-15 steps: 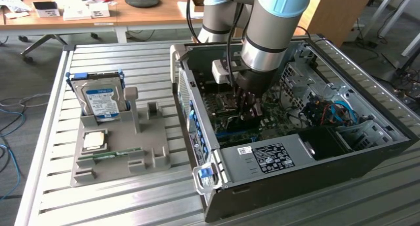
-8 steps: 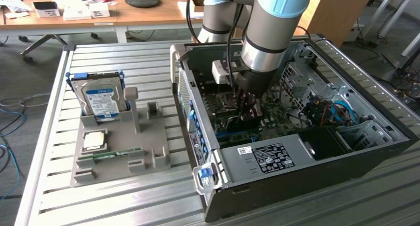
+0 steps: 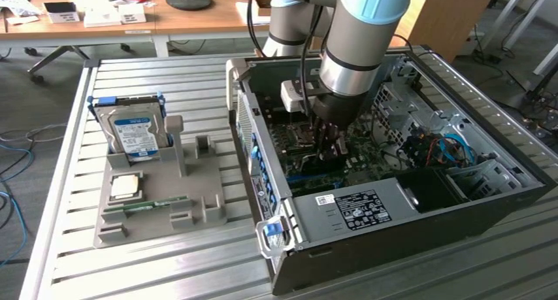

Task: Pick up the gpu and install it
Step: 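Insert the gpu into the slot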

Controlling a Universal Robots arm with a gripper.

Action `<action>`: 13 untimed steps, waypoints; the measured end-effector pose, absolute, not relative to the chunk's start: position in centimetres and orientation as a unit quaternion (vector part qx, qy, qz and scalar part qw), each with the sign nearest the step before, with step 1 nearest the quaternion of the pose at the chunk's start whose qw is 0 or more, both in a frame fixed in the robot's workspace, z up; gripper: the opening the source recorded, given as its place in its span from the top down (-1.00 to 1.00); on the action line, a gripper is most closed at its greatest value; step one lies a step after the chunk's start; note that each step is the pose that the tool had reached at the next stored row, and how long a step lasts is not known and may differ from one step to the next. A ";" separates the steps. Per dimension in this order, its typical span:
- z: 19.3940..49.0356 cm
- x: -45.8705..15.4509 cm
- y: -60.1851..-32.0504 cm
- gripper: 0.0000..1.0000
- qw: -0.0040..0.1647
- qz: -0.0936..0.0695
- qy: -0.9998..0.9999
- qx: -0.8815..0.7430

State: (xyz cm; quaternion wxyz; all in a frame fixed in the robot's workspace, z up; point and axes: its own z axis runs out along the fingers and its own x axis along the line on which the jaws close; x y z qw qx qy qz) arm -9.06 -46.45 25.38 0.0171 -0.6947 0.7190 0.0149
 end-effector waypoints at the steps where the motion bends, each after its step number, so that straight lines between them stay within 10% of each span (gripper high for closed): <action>1: 25.4 -9.1 -46.5 0.47 0.017 0.015 0.719 -0.695; 13: 25.1 -9.3 -46.5 0.47 0.017 0.015 0.719 -0.695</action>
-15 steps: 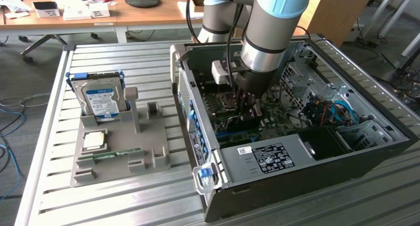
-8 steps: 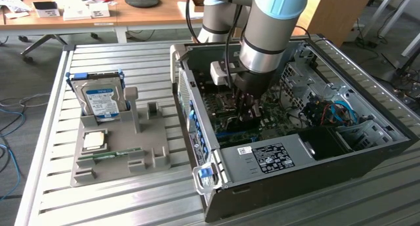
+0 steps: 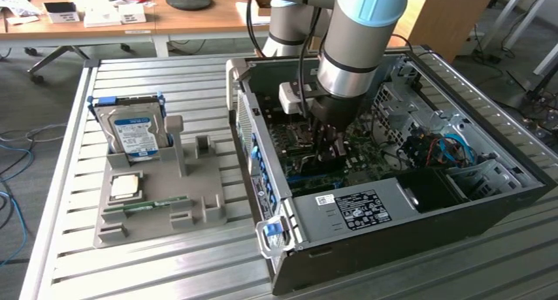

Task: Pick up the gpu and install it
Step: 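Insert the gpu into the slot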

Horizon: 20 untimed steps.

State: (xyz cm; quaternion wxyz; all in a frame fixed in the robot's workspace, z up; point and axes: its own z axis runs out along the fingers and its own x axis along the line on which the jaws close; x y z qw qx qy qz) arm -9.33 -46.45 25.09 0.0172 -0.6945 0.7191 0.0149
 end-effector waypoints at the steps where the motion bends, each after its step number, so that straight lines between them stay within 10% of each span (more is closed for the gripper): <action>1: 25.1 -9.3 -46.5 0.47 0.017 0.015 0.719 -0.695; 8: 25.0 -9.4 -46.4 0.45 0.018 0.015 0.719 -0.694; 15: 25.1 -9.3 -46.5 -0.15 0.017 0.015 0.719 -0.695; 20: 25.2 -9.3 -46.5 -0.15 0.017 0.015 0.719 -0.695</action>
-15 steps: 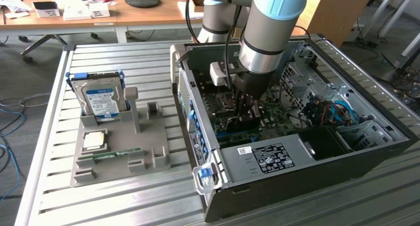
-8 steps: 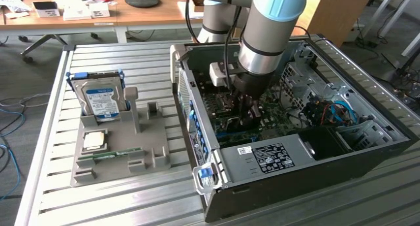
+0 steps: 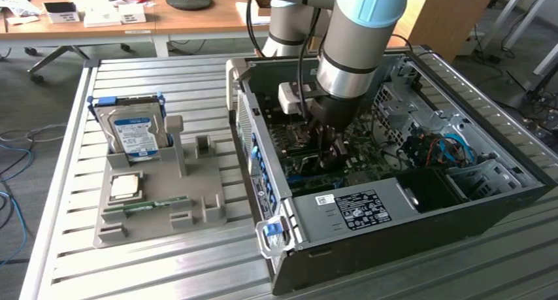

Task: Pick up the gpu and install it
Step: 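Insert the gpu into the slot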

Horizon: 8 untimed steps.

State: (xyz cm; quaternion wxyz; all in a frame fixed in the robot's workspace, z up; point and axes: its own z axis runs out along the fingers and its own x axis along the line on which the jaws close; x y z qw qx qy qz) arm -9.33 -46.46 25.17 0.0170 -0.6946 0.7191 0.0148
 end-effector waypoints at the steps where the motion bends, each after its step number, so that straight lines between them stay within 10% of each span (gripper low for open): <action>1: 25.3 -9.3 -46.5 -0.15 0.017 0.015 0.719 -0.695; 8: 26.6 -9.3 -46.5 -0.15 0.017 0.015 0.719 -0.695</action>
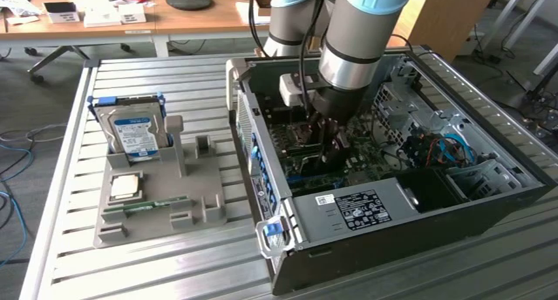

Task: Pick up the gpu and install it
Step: 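Insert the gpu into the slot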

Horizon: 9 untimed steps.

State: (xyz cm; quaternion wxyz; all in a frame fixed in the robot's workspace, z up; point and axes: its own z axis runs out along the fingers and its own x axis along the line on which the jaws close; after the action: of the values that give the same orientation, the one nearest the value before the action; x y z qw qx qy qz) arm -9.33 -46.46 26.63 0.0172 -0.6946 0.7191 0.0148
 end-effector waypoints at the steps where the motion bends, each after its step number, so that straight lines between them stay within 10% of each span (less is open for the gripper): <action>1: 26.9 -9.3 -46.5 -0.15 0.017 0.015 0.719 -0.695; 9: 28.8 -9.3 -46.5 -0.15 0.017 0.015 0.719 -0.695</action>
State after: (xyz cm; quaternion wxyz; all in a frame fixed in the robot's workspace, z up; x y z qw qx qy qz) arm -9.33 -46.45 28.77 0.0172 -0.6945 0.7191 0.0148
